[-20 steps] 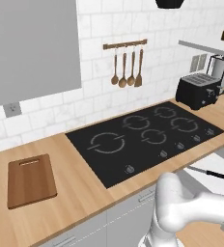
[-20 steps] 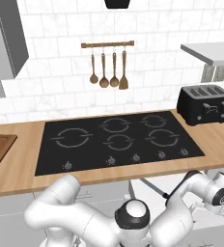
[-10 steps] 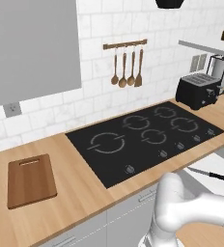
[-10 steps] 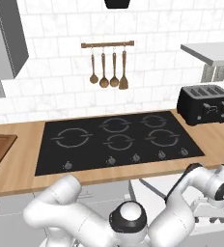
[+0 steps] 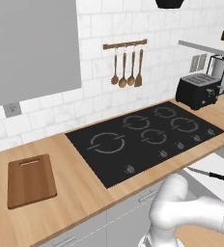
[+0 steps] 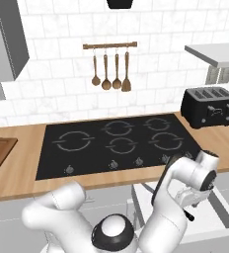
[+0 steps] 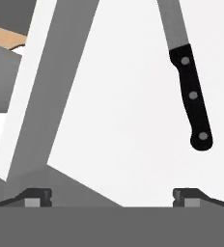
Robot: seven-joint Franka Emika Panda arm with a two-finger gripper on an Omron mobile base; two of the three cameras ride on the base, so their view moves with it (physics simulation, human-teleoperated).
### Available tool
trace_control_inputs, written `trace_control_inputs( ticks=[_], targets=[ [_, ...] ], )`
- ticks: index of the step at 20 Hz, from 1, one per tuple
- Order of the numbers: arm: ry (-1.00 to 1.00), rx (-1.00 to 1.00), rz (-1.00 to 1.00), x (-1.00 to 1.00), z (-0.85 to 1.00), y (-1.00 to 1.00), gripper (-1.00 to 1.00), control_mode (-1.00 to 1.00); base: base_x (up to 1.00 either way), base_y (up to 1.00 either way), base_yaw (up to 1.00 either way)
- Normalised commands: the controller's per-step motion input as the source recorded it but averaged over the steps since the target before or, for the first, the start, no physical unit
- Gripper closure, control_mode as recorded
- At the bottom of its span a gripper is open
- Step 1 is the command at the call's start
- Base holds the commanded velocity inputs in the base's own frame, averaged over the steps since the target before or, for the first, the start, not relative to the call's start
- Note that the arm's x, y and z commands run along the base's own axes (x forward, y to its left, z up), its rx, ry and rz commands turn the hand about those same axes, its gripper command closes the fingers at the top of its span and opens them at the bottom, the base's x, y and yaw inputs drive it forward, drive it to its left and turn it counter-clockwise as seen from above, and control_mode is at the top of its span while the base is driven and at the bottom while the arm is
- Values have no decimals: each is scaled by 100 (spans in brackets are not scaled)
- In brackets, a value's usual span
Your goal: Pick up the knife from the drawer and place it on the cutting board. Then place the meat from the plate to the cutting board.
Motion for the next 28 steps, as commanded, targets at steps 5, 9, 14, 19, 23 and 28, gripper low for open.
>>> trace_control_inputs(
  ticks=[5, 9, 14, 19, 23, 28],
  targets=[
    [-29, 1, 0, -13, 0, 65, -100, -100, 0, 0, 0],
    [-1, 0, 6, 26, 0, 6, -100, -100, 0, 0, 0],
    [0, 0, 4, 51, 0, -7, -100, -100, 0, 0, 0],
    [0, 0, 8, 48, 0, -36, -100, -100, 0, 0, 0],
    [1, 0, 8, 37, 0, -51, -100, -100, 0, 0, 0],
    [13, -6, 1, 1, 0, -16, -100, -100, 0, 0, 0]
  ],
)
